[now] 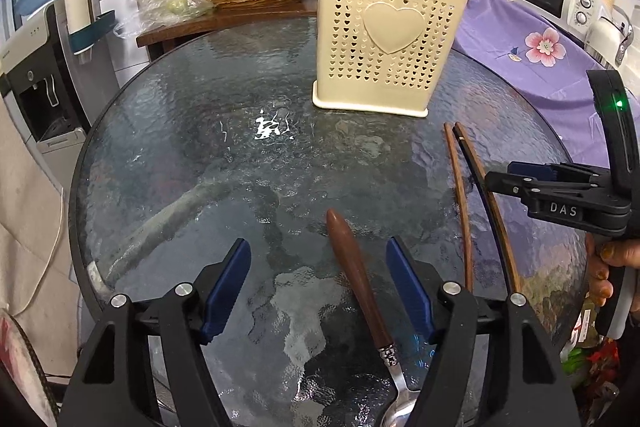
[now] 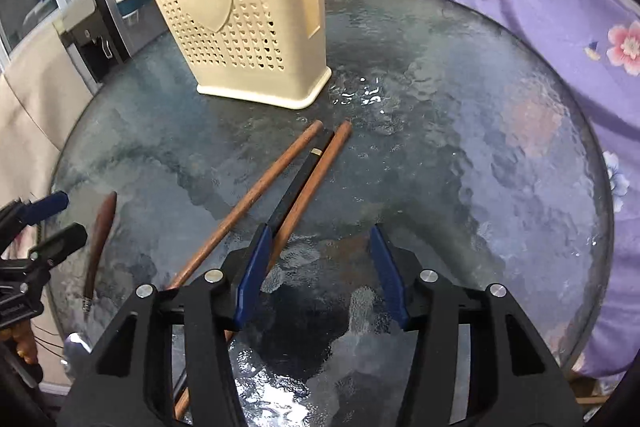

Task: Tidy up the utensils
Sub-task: 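Move both open tools back over the remaining utensils on the table, then grasp the wooden-handled spoon with the left tool while the right tool grasps a wooden chopstick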

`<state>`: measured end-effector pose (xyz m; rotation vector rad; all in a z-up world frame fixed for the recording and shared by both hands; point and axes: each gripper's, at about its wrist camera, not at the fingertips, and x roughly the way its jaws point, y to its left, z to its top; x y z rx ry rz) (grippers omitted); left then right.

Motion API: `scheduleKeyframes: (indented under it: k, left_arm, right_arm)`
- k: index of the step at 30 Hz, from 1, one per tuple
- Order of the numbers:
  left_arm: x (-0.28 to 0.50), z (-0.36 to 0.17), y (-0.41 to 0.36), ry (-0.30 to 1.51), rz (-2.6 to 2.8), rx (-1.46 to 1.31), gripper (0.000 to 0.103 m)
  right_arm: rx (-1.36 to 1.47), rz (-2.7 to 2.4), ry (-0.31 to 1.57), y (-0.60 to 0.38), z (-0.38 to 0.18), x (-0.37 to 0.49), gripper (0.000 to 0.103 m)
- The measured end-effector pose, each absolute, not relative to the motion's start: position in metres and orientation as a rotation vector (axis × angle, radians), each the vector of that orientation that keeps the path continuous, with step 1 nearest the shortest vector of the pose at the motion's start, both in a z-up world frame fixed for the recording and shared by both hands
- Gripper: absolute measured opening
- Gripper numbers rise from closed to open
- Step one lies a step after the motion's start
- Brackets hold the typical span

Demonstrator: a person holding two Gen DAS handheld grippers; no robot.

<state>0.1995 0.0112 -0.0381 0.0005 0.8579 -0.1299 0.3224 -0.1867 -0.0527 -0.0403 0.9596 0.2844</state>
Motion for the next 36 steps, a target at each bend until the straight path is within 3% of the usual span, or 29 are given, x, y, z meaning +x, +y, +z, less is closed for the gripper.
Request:
scheduleKeyframes:
  k: [8, 14, 16, 22, 34, 36]
  left_arm:
    - [0.201, -0.041, 0.009, 0.869, -0.132, 0.007, 0.068]
    - [0.201, -0.043, 0.01, 0.881, -0.129, 0.014, 0.062]
    - [0.201, -0.044, 0.011, 0.893, -0.132, 0.006, 0.059]
    - [0.203, -0.047, 0.007, 0.937, -0.16, -0.016, 0.05]
    - [0.22, -0.052, -0.023, 1.0, -0.181, 0.035, 0.033]
    - [0.224, -0.052, -0.025, 1.005, -0.182, 0.036, 0.024]
  right_arm:
    - [-0.117, 0.252, 1.009, -0.176, -0.054, 0.339, 0.051]
    - [-0.134, 0.259, 1.03, -0.168, -0.05, 0.351, 0.036]
    - [-0.134, 0.256, 1.032, -0.166, -0.048, 0.355, 0.029]
    - [-0.114, 0.251, 1.056, -0.163, -0.043, 0.367, 0.019]
    - [-0.117, 0.239, 1.082, -0.162, -0.043, 0.388, 0.013]
    - [-0.113, 0.237, 1.083, -0.162, -0.043, 0.392, 0.013]
